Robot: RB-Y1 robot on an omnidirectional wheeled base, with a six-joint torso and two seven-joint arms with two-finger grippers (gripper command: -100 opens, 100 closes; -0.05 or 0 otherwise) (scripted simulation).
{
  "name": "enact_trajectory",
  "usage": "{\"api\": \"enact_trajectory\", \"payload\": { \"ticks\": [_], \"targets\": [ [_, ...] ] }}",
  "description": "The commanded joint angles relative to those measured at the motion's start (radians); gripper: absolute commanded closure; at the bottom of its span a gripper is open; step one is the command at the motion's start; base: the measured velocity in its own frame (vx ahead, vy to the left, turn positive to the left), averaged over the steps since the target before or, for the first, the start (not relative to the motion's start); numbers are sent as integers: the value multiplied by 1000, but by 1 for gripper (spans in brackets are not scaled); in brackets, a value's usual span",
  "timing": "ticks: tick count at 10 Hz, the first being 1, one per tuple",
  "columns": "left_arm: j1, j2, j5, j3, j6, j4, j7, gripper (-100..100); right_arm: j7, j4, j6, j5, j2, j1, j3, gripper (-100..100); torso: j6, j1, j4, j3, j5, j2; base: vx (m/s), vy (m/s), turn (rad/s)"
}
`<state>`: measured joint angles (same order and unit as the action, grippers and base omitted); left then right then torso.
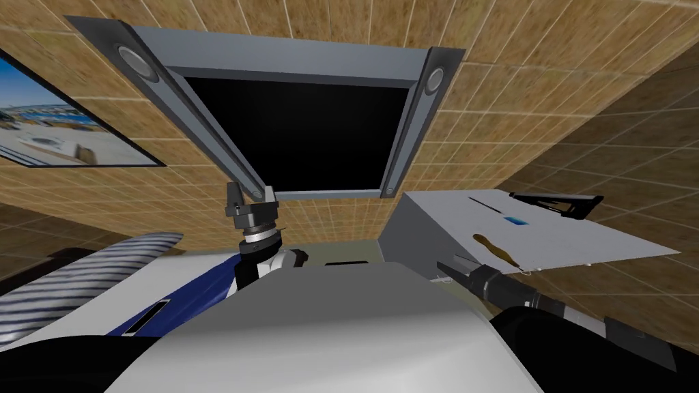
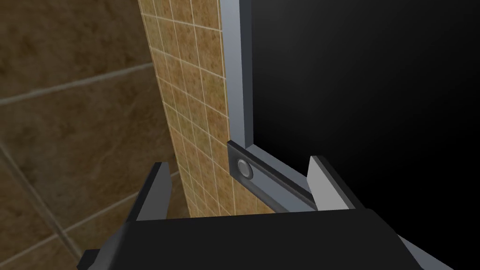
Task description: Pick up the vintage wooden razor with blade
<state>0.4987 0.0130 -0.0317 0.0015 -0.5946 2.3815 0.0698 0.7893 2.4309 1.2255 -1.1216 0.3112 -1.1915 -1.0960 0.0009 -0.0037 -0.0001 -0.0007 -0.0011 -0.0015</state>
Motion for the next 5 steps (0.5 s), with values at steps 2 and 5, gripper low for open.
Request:
{"api": "enact_trajectory", "payload": {
  "ticks": [2,5],
  "targets": [
    [0,0,0,0,0,0,0,0,50,11,34,-73,-4,-42,-57,-100,-1,0,0,0,0,0,14,-46,236],
    [0,0,0,0,0,0,0,0,123,21,94,-157,-8,-106,-137,-100,0,-1,0,0,0,0,15,-52,275]
  ]
}}
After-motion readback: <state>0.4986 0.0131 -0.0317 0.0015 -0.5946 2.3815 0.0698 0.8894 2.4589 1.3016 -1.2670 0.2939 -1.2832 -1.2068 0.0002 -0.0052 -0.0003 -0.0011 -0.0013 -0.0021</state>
